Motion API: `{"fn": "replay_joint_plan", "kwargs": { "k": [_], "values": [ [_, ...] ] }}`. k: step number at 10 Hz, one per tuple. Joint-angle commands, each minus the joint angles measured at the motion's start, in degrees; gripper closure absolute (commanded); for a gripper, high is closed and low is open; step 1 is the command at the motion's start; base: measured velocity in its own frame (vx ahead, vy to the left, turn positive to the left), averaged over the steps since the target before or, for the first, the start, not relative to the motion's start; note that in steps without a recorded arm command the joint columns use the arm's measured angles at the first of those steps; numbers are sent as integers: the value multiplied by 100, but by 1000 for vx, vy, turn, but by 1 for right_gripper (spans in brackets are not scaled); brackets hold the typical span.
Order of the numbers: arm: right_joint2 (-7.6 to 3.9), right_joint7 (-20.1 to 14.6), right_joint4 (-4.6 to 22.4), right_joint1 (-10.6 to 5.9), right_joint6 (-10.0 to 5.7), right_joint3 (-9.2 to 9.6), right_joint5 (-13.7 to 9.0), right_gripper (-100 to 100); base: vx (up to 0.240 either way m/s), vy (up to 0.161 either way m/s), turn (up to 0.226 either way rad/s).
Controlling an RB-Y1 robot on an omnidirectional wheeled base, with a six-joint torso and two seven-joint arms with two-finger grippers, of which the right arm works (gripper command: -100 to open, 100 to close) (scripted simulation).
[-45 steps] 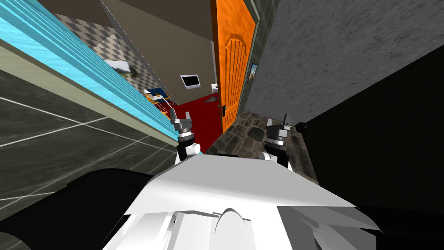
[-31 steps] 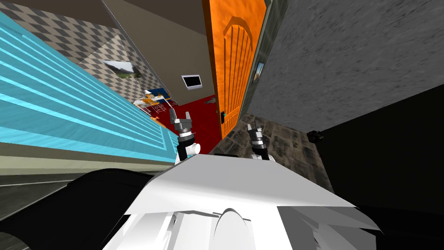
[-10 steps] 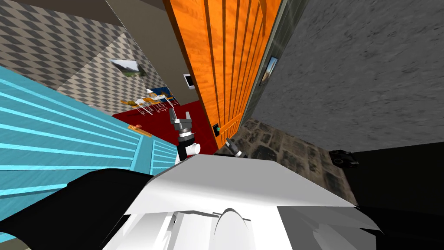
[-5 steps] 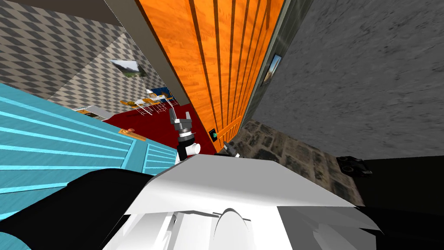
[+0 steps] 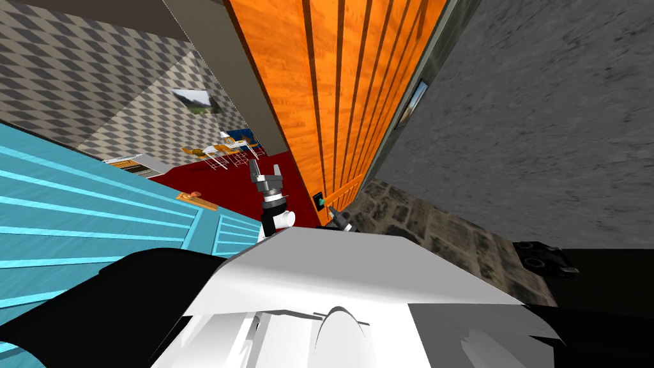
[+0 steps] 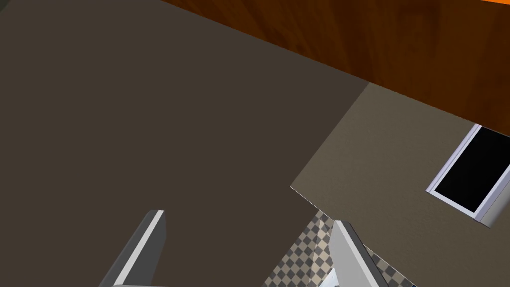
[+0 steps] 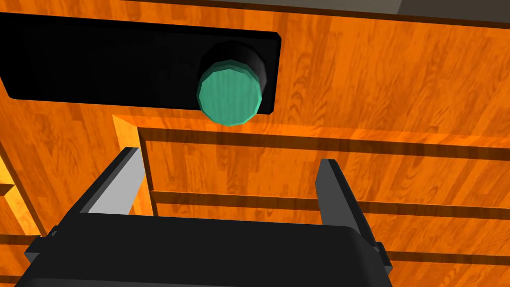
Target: Push the door open
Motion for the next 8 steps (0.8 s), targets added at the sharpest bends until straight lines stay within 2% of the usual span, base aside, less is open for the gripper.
{"fn": "replay_joint_plan", "kwargs": {
  "k": [1, 3, 4, 8],
  "values": [
    [61, 25, 60, -46, 37, -8, -25, -100, 157, 184, 42],
    [71, 24, 75, -60, 37, -12, -30, -100, 97, 109, 14],
    [71, 24, 75, -60, 37, -12, -30, 100, -5, -6, -2],
    [71, 24, 75, -60, 37, -12, -30, 100, -16, -18, 1]
  ]
}}
